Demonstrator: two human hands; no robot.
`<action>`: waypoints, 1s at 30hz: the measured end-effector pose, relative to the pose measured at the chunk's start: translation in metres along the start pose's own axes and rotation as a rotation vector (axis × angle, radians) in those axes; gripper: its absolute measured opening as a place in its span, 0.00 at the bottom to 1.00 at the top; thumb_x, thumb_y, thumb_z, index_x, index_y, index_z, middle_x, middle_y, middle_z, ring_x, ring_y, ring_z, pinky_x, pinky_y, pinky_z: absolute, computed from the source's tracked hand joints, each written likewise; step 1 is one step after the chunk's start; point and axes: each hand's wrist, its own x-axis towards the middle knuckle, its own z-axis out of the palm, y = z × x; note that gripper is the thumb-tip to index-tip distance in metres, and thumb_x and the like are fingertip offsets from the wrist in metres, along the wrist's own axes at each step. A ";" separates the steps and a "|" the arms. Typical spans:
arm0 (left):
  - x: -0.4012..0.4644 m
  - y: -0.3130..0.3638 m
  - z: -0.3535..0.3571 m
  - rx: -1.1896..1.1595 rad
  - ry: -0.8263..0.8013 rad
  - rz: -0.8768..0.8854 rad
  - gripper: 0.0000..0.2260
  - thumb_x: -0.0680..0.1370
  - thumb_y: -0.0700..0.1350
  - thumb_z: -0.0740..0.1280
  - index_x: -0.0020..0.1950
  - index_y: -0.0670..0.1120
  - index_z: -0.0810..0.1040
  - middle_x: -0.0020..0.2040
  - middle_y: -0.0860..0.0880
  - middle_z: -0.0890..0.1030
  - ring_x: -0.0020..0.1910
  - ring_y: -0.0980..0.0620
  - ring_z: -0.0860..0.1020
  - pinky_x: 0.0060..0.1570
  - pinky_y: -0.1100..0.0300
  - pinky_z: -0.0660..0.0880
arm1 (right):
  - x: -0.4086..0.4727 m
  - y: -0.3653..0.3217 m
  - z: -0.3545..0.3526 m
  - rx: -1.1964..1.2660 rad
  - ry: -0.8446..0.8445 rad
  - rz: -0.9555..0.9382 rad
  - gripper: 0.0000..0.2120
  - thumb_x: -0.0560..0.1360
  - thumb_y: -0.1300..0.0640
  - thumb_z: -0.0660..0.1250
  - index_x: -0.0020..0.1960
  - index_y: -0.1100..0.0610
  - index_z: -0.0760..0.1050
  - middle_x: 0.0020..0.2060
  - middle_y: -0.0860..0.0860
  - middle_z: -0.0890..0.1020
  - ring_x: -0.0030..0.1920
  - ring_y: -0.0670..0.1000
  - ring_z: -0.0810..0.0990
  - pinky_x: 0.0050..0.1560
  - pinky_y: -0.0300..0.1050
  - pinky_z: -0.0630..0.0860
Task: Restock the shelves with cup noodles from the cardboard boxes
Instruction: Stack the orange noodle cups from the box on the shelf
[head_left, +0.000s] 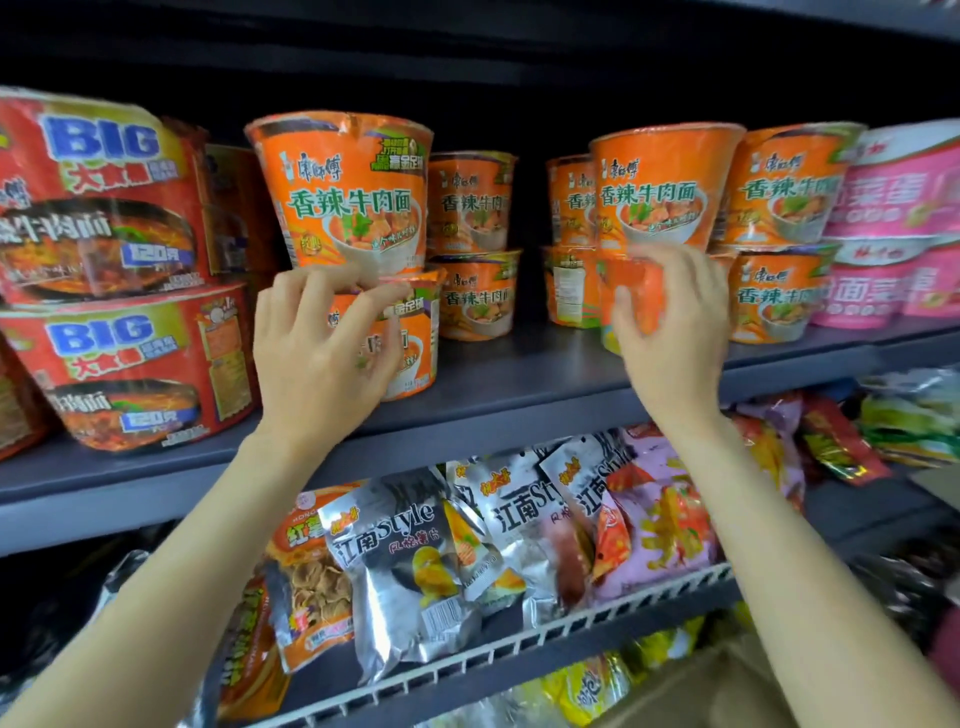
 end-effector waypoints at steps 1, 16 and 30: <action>0.000 0.005 -0.004 -0.044 0.004 0.041 0.07 0.76 0.40 0.66 0.51 0.44 0.82 0.48 0.42 0.81 0.45 0.42 0.72 0.42 0.50 0.69 | 0.001 0.012 -0.012 -0.017 0.035 0.061 0.16 0.74 0.60 0.64 0.61 0.60 0.74 0.58 0.56 0.76 0.60 0.56 0.73 0.63 0.44 0.66; 0.049 0.150 0.089 -1.007 -0.688 -0.797 0.47 0.64 0.57 0.74 0.75 0.53 0.51 0.68 0.45 0.66 0.69 0.47 0.64 0.65 0.51 0.67 | 0.007 0.050 -0.036 0.239 -0.477 0.396 0.34 0.74 0.63 0.66 0.72 0.40 0.58 0.61 0.50 0.71 0.55 0.49 0.76 0.54 0.43 0.75; 0.022 0.125 0.054 -0.687 -0.508 -0.722 0.37 0.74 0.47 0.70 0.76 0.52 0.53 0.67 0.46 0.67 0.62 0.49 0.71 0.53 0.61 0.69 | 0.013 0.023 0.003 0.620 -0.641 0.521 0.43 0.73 0.50 0.71 0.77 0.48 0.46 0.69 0.45 0.66 0.63 0.43 0.69 0.61 0.40 0.69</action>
